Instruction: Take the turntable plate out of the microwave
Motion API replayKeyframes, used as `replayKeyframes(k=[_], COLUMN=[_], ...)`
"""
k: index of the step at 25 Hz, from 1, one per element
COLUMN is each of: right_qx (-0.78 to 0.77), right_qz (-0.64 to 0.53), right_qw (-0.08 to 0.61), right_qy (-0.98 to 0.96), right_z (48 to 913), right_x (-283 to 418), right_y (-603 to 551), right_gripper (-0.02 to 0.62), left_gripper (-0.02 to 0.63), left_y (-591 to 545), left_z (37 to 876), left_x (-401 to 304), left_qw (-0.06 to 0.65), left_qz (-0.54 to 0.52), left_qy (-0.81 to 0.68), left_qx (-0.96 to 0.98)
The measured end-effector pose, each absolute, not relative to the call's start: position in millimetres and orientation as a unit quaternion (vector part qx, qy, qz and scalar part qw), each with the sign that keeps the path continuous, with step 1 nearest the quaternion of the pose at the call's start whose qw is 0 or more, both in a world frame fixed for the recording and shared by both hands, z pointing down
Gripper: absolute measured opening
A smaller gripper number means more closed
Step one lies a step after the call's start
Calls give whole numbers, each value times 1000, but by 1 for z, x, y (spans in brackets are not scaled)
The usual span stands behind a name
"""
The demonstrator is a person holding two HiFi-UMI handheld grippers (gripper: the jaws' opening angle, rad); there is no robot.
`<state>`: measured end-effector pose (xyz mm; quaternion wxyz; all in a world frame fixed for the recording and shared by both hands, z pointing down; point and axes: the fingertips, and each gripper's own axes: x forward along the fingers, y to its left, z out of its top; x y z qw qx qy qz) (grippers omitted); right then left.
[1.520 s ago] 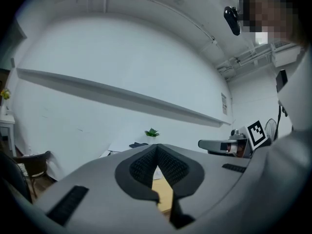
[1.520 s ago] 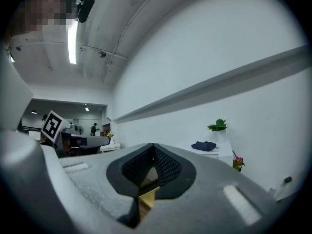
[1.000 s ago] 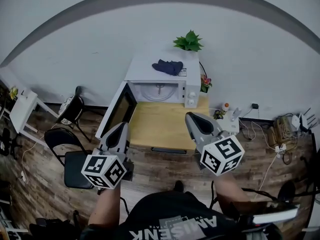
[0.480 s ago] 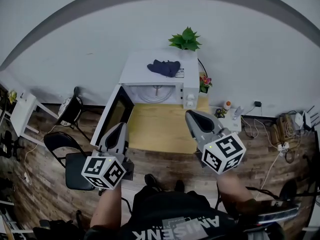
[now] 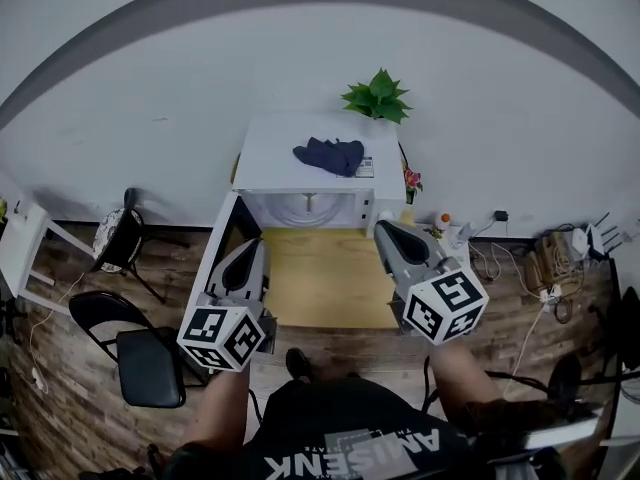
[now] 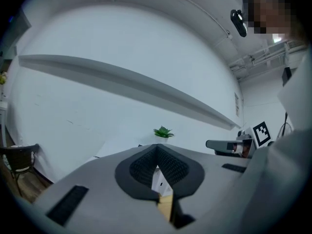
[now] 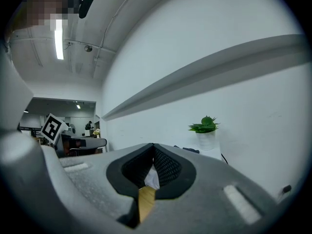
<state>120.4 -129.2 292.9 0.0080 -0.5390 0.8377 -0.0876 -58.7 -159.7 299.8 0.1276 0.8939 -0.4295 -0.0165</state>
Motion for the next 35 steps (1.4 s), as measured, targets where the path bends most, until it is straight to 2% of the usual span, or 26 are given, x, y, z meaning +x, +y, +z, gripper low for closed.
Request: replayKeyframes(k=[7,16,22,30,35], right_qx=[-581,-615,-627,-581,-555], right_qz=[-112,-119,-136,-237,-276], right_qw=[-9,-49,-77,-26,-67], right_qy=[806,778,763,778,782], right_z=[314,349,382,443,494], right_x=[104,86,95,108,104], right_y=[-179,-218,-235,-258,-261], right_gripper=[3,12,23,68,97], left_gripper=[0,0,0,2,2], left_y=[-214,-255,-273,-284,-283], left_z=[310,346,386,438,489], left_x=[-60,-54,-49,-44,-42], left_qw=[131,143,141,240,293], left_qz=[-13,32,88,78,77], left_qy=[-395,-327,-346,-394,-414], left_qx=[909,934,924,884,858])
